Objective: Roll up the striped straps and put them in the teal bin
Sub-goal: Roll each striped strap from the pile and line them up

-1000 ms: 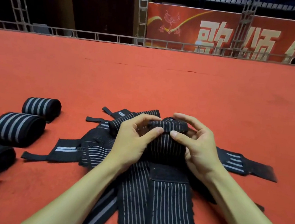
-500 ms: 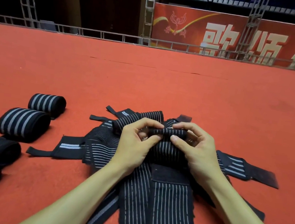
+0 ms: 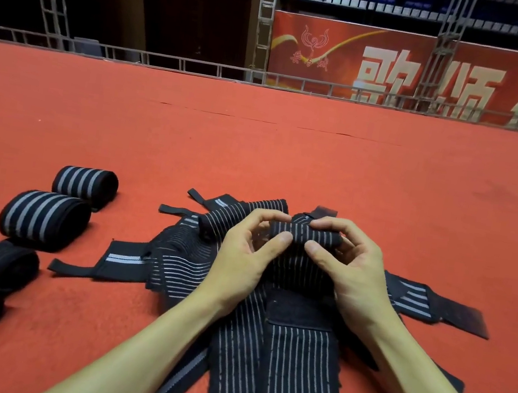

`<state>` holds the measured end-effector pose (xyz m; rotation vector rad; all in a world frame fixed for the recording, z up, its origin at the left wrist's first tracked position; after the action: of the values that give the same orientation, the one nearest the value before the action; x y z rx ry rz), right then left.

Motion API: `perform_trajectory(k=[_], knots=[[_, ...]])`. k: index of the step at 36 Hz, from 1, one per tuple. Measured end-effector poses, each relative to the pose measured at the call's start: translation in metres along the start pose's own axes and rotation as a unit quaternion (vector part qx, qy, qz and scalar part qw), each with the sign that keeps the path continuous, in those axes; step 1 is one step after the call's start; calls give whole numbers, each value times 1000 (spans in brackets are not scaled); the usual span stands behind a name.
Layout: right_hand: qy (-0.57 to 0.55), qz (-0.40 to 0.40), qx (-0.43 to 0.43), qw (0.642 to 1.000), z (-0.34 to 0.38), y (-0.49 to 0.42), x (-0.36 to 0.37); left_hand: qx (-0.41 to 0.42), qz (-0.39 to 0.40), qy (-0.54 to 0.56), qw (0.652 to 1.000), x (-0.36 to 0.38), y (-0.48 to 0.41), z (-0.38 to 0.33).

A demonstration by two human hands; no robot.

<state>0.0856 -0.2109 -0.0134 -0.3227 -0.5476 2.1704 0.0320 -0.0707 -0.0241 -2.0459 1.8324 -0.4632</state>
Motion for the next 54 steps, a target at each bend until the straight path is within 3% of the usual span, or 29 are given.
perform_trajectory(k=[9, 24, 29, 38, 54], knots=[[-3, 10, 15, 1000, -2, 0, 3, 22, -32, -64, 997, -5, 1, -8], [57, 34, 20, 998, -3, 0, 8, 35, -29, -29, 999, -2, 1, -8], [33, 30, 14, 999, -4, 0, 6, 43, 0, -8, 999, 1, 2, -8], [2, 41, 16, 999, -4, 0, 7, -19, 13, 16, 1000, 7, 2, -2], [-46, 48, 46, 997, -9, 1, 12, 33, -39, -43, 998, -3, 4, -15]])
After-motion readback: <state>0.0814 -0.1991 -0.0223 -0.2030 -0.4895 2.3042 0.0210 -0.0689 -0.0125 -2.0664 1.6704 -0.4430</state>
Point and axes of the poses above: each hand's wrist, its own y-axis away from the middle knuckle, its own x-axis out of the palm, z = x × y, the point moved 9 cm from there along -y, towards the middle knuckle, and after that the axes turned 10 degrees about z, right-handed, at the moved point
